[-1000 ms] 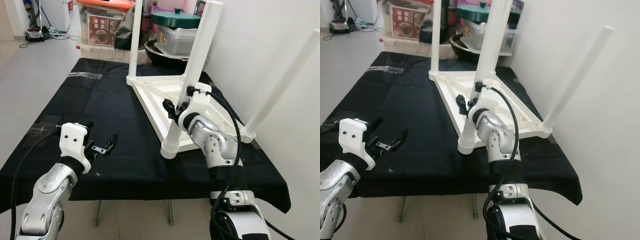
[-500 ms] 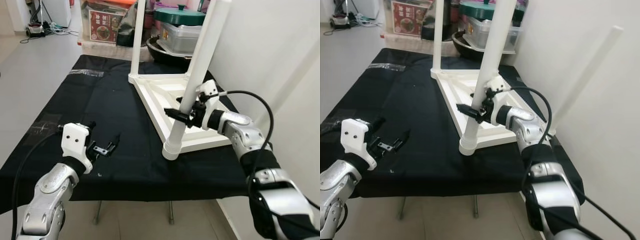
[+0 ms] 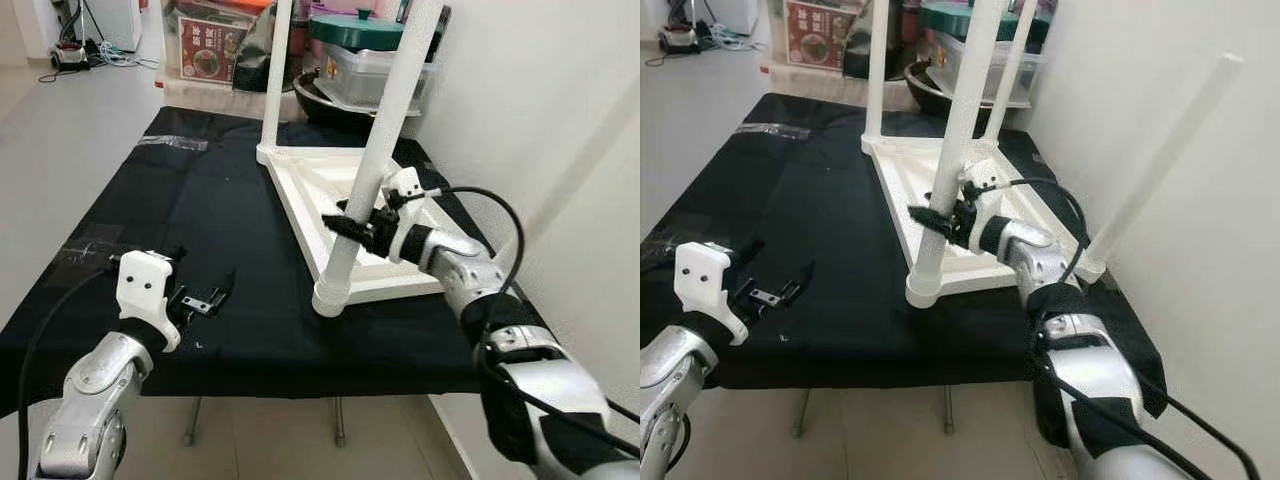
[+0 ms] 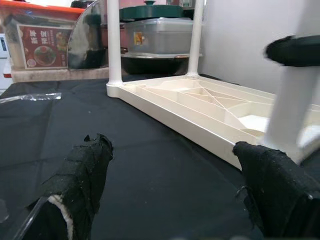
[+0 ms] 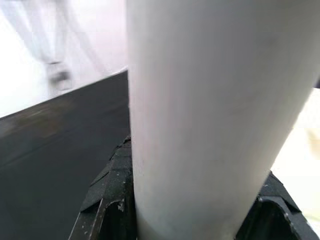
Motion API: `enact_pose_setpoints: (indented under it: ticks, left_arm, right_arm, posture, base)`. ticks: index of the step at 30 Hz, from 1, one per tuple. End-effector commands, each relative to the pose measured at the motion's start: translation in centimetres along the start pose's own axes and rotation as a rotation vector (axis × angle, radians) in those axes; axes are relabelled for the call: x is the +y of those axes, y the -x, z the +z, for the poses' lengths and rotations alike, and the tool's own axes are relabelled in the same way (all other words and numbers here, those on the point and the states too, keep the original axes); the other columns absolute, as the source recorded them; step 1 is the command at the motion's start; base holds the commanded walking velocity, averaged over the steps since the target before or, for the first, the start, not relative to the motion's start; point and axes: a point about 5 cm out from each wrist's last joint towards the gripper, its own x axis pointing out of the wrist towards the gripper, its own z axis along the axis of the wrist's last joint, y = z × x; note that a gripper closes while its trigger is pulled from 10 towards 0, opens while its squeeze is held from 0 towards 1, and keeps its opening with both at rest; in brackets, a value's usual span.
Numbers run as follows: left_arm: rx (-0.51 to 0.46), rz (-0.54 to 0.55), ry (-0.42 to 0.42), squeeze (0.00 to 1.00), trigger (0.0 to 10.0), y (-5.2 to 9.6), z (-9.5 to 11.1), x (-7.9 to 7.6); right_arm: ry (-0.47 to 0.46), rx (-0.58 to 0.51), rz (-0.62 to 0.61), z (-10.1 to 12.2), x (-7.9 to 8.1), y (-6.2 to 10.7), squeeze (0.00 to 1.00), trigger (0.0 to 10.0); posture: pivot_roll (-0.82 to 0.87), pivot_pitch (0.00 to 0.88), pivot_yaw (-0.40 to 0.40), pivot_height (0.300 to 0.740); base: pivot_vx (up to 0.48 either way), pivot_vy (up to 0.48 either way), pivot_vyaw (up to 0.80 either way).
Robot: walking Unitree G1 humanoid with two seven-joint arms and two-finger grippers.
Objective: Building children table
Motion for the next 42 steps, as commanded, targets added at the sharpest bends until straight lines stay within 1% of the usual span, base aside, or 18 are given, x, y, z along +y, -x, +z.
enact_pose_setpoints:
  ticks: [1, 4, 5, 6, 8, 11, 12, 16, 17, 19, 26, 27, 29, 31, 35, 39, 40, 42]
  left_arm:
    - [0.003, -0.008, 0.0, 0.0, 10.0, 0.0, 0.0, -0.1]
    - [0.006, -0.011, 0.003, 0.0, 10.0, 0.0, -0.1, -0.2]
    - [0.006, -0.011, 0.003, 0.0, 10.0, 0.0, -0.1, -0.2]
    - [0.008, -0.014, 0.007, 0.0, 10.0, 0.0, -0.2, -0.3]
    - [0.008, -0.033, 0.013, 0.0, 10.0, -0.3, -0.3, -0.7]
    - [0.008, -0.035, 0.013, 0.0, 10.0, -0.3, -0.3, -0.8]
    - [0.005, -0.036, 0.013, 0.0, 10.0, -0.7, -0.2, -0.7]
    - [0.008, -0.036, 0.008, 0.0, 10.0, -0.8, -0.3, -0.6]
    - [0.037, -0.026, -0.026, 0.0, 10.0, -0.9, -0.8, -0.4]
    - [0.08, 0.003, -0.105, 0.0, 10.0, -1.1, -1.5, 0.0]
    - [0.083, 0.01, -0.1, 0.0, 10.0, -1.3, -1.6, 0.1]
    - [0.08, 0.004, -0.056, 0.0, 10.0, -1.3, -1.8, 0.3]
    - [0.087, 0.014, -0.038, 0.0, 10.0, -1.2, -2.1, 0.6]
    - [0.101, 0.02, -0.042, 0.0, 10.0, -1.1, -2.6, 0.6]
    - [0.119, 0.026, -0.038, 0.0, 10.0, -0.9, -3.4, 0.4]
    - [0.13, 0.034, -0.047, 0.0, 10.0, -1.0, -3.7, 0.5]
    - [0.132, 0.043, -0.045, 0.0, 10.0, -0.9, -3.9, 0.6]
    - [0.133, 0.047, -0.042, 0.0, 10.0, -0.9, -4.0, 0.6]
  right_arm:
    - [-0.058, 0.056, -0.251, -1.0, -1.5, 0.5, 0.0, 0.0]
    - [-0.135, 0.191, -0.658, -4.2, -0.9, 1.3, 0.0, 0.0]
    - [-0.135, 0.191, -0.658, -4.2, -0.9, 1.3, 0.0, 0.0]
    - [-0.131, 0.192, -0.676, -4.9, 0.6, 1.2, 0.0, 0.0]
    - [-0.17, 0.151, -0.58, -5.1, 5.8, -0.3, 0.0, 0.0]
    - [-0.17, 0.147, -0.574, -5.0, 6.0, -0.4, 0.0, 0.0]
    - [-0.177, 0.179, -0.497, -4.9, 7.0, -1.3, 0.0, 10.0]
    - [-0.18, 0.15, -0.457, -4.2, 7.1, -1.7, 0.0, 10.0]
    - [-0.158, 0.103, -0.447, -3.4, 6.6, -1.5, 1.0, 10.0]
    - [-0.13, 0.063, -0.489, -1.9, 5.7, -0.7, 1.0, 10.0]
    - [-0.103, 0.06, -0.518, -0.7, 5.0, 0.3, 1.0, 10.0]
    - [-0.092, -0.024, -0.272, 1.3, 4.7, 0.4, 0.0, 10.0]
    - [-0.075, -0.068, 0.003, 2.4, 5.0, 0.8, 0.0, 10.0]
    - [-0.033, -0.069, 0.139, 2.4, 5.3, 1.2, 0.0, 10.0]
    - [0.032, -0.048, 0.303, 2.0, 5.2, 1.4, 0.0, 10.0]
    - [0.048, -0.016, 0.329, 1.5, 4.6, 0.9, 0.0, 10.0]
    - [0.052, 0.009, 0.321, 1.1, 4.4, 0.4, 0.0, 2.7]
    - [0.053, 0.027, 0.328, 0.8, 4.2, 0.1, 0.0, 2.7]
  posture:
    - [0.17, 0.0, -0.198, 0.74]
    - [0.15, 0.0, -0.184, 0.74]
    - [0.15, 0.0, -0.184, 0.74]
    - [0.14, 0.0, -0.168, 0.74]
    - [0.14, 0.0, -0.161, 0.74]
    - [0.14, 0.0, -0.161, 0.74]
    - [0.13, 0.0, -0.161, 0.74]
    - [0.13, 0.0, -0.158, 0.74]
    - [0.12, 0.0, -0.157, 0.74]
    - [0.12, 0.0, -0.156, 0.74]
    - [0.12, 0.0, -0.152, 0.74]
    - [0.12, 0.0, -0.154, 0.74]
    - [0.12, 0.0, -0.156, 0.74]
    - [0.13, 0.0, -0.161, 0.74]
    - [0.13, 0.0, -0.161, 0.74]
    - [0.14, 0.0, -0.173, 0.74]
    - [0.14, 0.0, -0.173, 0.74]
    - [0.14, 0.0, -0.173, 0.74]
  base:
    - [0.0, 0.0, 0.0]
    - [0.0, 0.0, 0.0]
    - [0.0, 0.0, 0.0]
    - [0.0, 0.0, 0.0]
    - [0.0, 0.0, 0.0]
    - [0.0, 0.0, 0.0]
    - [0.0, 0.0, 0.0]
    - [0.0, 0.0, 0.0]
    - [0.0, 0.0, 0.0]
    - [0.0, 0.0, 0.0]
    - [0.0, 0.0, 0.0]
    - [0.0, 0.0, 0.0]
    - [0.0, 0.0, 0.0]
    - [0.0, 0.0, 0.0]
    - [0.0, 0.0, 0.0]
    - [0.0, 0.0, 0.0]
    - [0.0, 0.0, 0.0]
    - [0.0, 0.0, 0.0]
